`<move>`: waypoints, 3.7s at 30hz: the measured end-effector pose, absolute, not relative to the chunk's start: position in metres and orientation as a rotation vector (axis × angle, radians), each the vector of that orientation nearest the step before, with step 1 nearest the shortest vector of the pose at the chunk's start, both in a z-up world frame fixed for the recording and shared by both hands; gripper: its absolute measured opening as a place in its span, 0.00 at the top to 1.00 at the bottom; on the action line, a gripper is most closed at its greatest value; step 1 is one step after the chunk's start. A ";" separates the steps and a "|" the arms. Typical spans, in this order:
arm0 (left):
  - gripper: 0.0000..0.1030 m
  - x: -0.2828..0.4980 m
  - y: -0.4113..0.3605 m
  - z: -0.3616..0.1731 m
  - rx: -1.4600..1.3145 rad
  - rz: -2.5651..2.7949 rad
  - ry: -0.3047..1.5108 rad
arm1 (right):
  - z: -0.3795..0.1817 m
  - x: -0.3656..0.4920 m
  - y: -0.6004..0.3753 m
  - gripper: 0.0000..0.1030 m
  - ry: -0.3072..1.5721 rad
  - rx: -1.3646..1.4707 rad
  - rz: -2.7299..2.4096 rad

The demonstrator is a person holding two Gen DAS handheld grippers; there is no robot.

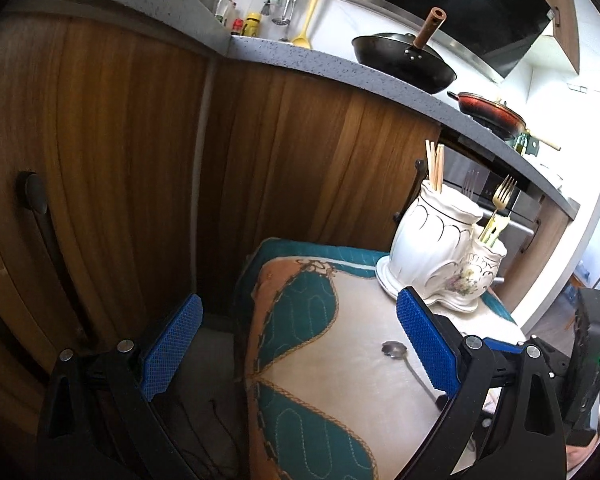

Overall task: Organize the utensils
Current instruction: 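Withdraw both open grippers back over the mat, then close the right gripper on the silver spoon on the mat, then grasp the last wooden chopstick with the left gripper while the right lifts the spoon, then lift both held utensils and carry them above the white holder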

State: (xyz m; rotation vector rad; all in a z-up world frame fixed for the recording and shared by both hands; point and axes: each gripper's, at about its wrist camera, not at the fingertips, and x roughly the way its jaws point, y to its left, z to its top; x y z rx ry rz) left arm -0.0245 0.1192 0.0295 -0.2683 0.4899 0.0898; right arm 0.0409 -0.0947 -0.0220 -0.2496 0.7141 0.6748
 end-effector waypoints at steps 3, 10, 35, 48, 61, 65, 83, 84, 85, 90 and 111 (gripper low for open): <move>0.06 -0.026 0.123 0.029 -0.267 0.093 0.483 | -0.027 0.045 -0.088 0.05 0.750 -0.261 0.676; 0.06 -0.023 0.136 0.022 -0.344 0.081 0.491 | -0.036 0.054 -0.082 0.22 0.796 -0.297 0.653; 0.06 -0.014 0.097 0.015 -0.258 0.049 0.557 | -0.009 0.056 -0.110 0.97 0.750 -0.145 0.710; 0.06 0.033 -0.039 -0.001 -0.071 -0.205 0.818 | 0.063 0.041 -0.217 0.97 0.483 0.102 0.666; 0.49 0.078 -0.144 -0.039 0.193 -0.252 1.085 | 0.075 0.044 -0.279 0.97 0.395 0.181 0.573; 0.74 0.085 -0.138 -0.040 0.195 -0.266 1.097 | 0.075 0.041 -0.281 0.97 0.388 0.178 0.586; 0.95 0.037 -0.076 0.003 0.108 -0.369 0.716 | 0.069 0.047 -0.274 0.97 0.368 0.207 0.542; 0.95 0.032 -0.070 0.014 0.096 -0.359 0.647 | 0.070 0.048 -0.271 0.97 0.356 0.205 0.536; 0.95 0.028 -0.067 0.021 0.089 -0.350 0.609 | 0.071 0.049 -0.270 0.97 0.347 0.203 0.532; 0.95 0.042 -0.035 0.069 -0.043 -0.320 0.426 | 0.096 0.072 -0.249 0.97 0.283 0.175 0.493; 0.95 0.160 -0.030 0.118 -0.047 -0.149 0.169 | 0.096 0.182 -0.197 0.97 0.134 0.289 0.419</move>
